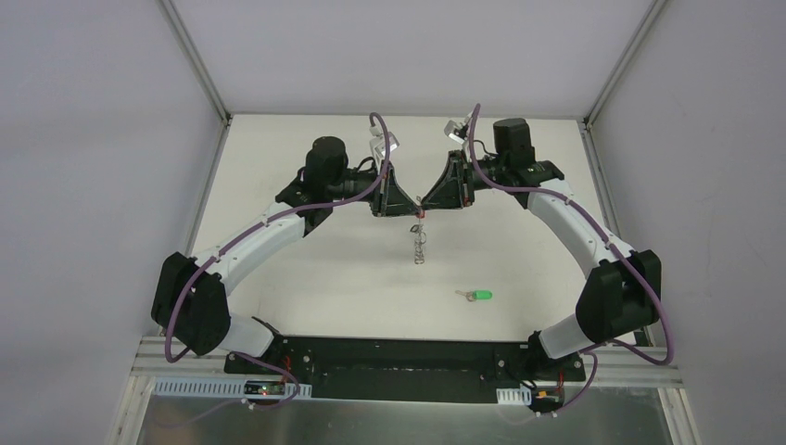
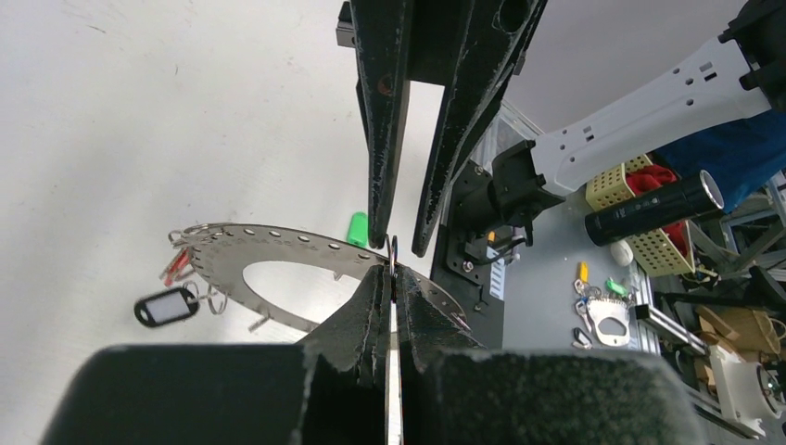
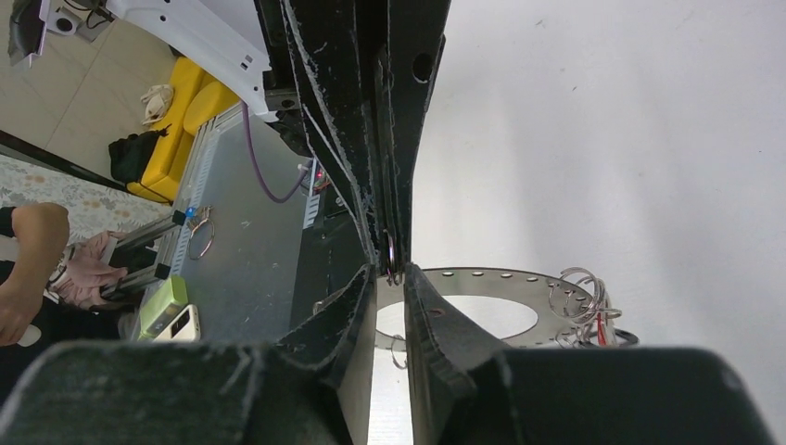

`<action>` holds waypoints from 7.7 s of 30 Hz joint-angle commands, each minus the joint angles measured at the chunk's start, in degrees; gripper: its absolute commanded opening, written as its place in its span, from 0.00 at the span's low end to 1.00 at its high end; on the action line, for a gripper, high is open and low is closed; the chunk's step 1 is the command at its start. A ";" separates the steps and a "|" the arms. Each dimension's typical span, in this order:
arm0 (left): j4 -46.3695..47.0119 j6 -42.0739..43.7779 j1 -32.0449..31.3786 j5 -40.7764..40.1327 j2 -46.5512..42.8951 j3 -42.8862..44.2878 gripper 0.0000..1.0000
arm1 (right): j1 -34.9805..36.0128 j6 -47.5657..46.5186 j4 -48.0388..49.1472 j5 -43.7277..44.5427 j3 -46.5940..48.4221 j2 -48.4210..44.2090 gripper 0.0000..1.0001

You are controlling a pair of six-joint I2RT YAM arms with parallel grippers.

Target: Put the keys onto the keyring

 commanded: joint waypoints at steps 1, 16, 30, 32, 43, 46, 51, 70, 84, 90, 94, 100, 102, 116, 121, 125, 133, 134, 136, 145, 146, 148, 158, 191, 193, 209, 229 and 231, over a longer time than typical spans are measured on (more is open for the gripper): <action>3.77 -0.96 0.57 -0.15 0.02 0.15 0.00 | -0.14 0.29 2.52 -2.62 -0.26 -0.38 0.19; 3.09 -0.87 0.57 -0.03 1.07 0.83 0.00 | 0.17 2.04 4.74 -2.90 -1.50 0.25 0.17; 3.17 -0.94 0.57 0.07 1.47 0.91 0.00 | 1.00 2.18 5.08 -2.18 -1.63 1.39 0.11; 3.18 -0.92 0.57 0.14 1.56 0.86 0.00 | 1.11 2.26 5.09 -2.02 -1.61 1.42 0.11; 0.59 2.48 0.70 0.24 1.57 1.50 0.00 | 1.44 -0.73 2.08 1.27 -0.46 0.43 0.00; -3.43 6.71 1.32 0.20 1.13 2.24 0.01 | 1.53 -8.91 -6.30 7.65 2.39 -0.85 0.00; -12.25 14.14 3.29 0.86 0.43 4.94 0.31 | 2.92 -17.39 -15.09 22.46 5.82 -4.03 0.00; -36.10 28.57 3.73 -11.40 2.92 16.62 0.56 | 10.94 -3.80 -11.06 54.10 3.64 -10.34 0.00; -28.08 21.58 4.45 -17.10 4.62 14.60 0.60 | 12.06 2.12 -8.98 56.27 2.20 -11.19 0.00; -27.89 23.58 5.04 -14.63 4.21 14.38 0.68 | 11.65 -1.83 -6.31 47.21 -2.80 -12.64 0.00; -28.49 27.09 4.99 -10.75 3.60 14.05 0.71 | 10.93 -5.68 -6.75 39.14 -3.90 -11.92 0.00; -29.76 32.46 4.98 -5.56 1.36 11.26 0.71 | 5.93 -7.07 -6.32 26.64 -3.77 -10.92 0.00; -29.93 34.02 5.02 -6.12 0.12 9.63 0.71 | 4.05 -5.64 -4.77 25.28 -4.42 -10.93 0.00; -27.23 32.30 3.23 -6.38 0.44 10.65 0.65 | -2.25 -5.80 -1.96 11.37 -8.49 -10.04 0.00; -31.82 33.30 1.50 -1.94 3.97 16.05 0.56 | -2.37 -5.91 -1.95 8.25 -8.63 -9.21 0.00; -34.67 34.44 0.56 2.35 5.57 19.03 0.50 | -2.33 -5.41 -1.20 5.85 -9.02 -8.66 0.00; -34.82 34.40 -2.08 3.44 8.37 21.40 0.39 | -2.26 -4.07 0.48 2.46 -9.86 -8.60 0.00; -34.91 34.31 -2.50 3.11 8.75 21.73 0.38 | -2.29 -3.95 0.52 2.35 -9.89 -8.67 0.00; -34.81 33.78 -3.12 2.52 9.53 22.39 0.34 | -2.25 -3.60 0.87 2.09 -10.06 -8.84 0.00; -32.71 30.52 -4.64 2.29 11.55 23.52 0.27 | -2.28 -2.39 2.37 1.73 -11.00 -9.16 0.00; -32.74 30.54 -4.84 2.36 11.58 23.45 0.26 | -2.27 -2.38 2.43 1.69 -11.03 -9.17 0.00; -32.70 30.58 -5.13 2.50 11.77 23.22 0.25 | -2.28 -2.31 2.41 1.60 -11.01 -9.21 0.00; -31.96 30.78 -5.75 2.34 12.67 23.06 0.18 | -2.25 -2.22 2.50 1.59 -11.09 -9.12 0.00; -30.70 26.99 -5.76 2.02 12.59 23.52 0.00 | -1.54 -0.79 2.93 7.37 -10.83 -8.06 0.00; -30.67 26.86 -5.76 2.00 12.67 23.52 0.00 | -1.38 -0.96 2.76 7.23 -10.83 -8.08 0.00; -29.08 24.97 -5.74 1.81 13.20 23.52 0.00 | 0.15 -2.30 1.30 7.53 -10.48 -7.44 0.02; -34.26 32.61 -4.18 -2.14 10.88 23.52 0.31 | -3.15 -3.46 0.18 10.80 -9.98 -10.35 0.00; -34.70 33.36 -3.61 -3.66 9.90 22.92 0.41 | -4.44 -2.78 -0.14 12.49 -9.66 -10.78 0.00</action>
